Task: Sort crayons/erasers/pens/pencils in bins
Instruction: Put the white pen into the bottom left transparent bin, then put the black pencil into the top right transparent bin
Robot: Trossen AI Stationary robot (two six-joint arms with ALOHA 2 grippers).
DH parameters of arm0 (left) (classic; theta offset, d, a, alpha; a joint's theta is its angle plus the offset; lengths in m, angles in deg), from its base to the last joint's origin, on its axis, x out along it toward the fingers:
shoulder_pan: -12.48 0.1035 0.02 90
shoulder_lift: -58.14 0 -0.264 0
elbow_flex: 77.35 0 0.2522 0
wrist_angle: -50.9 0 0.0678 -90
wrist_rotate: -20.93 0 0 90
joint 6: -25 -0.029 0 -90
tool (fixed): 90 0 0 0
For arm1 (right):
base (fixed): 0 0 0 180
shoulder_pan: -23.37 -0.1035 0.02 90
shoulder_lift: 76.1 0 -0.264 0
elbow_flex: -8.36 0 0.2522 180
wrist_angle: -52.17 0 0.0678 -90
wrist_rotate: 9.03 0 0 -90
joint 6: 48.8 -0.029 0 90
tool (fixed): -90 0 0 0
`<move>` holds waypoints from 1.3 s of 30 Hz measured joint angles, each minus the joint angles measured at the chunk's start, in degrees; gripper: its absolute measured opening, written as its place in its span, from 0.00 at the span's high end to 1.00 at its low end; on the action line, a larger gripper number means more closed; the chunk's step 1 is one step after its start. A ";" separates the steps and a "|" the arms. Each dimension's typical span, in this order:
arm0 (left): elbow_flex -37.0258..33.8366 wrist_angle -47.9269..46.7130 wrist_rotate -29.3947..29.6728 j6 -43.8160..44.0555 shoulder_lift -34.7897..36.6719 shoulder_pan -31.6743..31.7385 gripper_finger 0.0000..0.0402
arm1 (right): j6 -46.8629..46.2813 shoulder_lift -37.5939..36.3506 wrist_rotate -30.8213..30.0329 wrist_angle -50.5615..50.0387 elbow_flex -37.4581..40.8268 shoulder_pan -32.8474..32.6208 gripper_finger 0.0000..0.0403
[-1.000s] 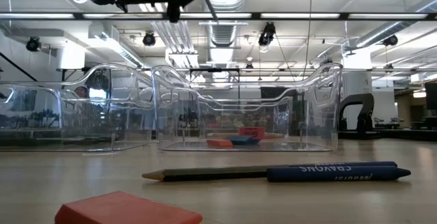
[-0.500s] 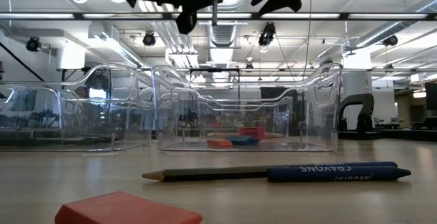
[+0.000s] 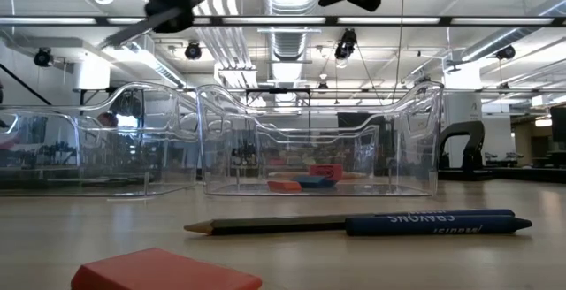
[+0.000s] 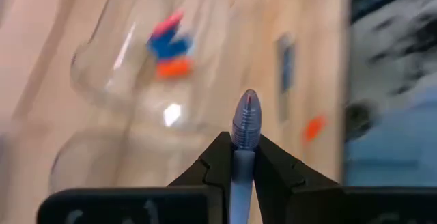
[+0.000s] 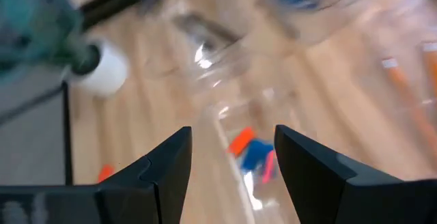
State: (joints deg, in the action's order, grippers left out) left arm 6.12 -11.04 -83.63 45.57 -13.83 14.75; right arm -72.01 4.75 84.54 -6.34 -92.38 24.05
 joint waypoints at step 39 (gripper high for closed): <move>-24.98 8.11 25.82 19.63 -0.11 -11.28 0.86 | 4.73 7.01 0.96 -5.20 3.07 -23.17 0.50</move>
State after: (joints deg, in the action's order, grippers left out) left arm -18.86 -2.93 -57.81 65.20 -13.93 3.46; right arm -67.28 11.76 85.50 -11.54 -89.32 0.88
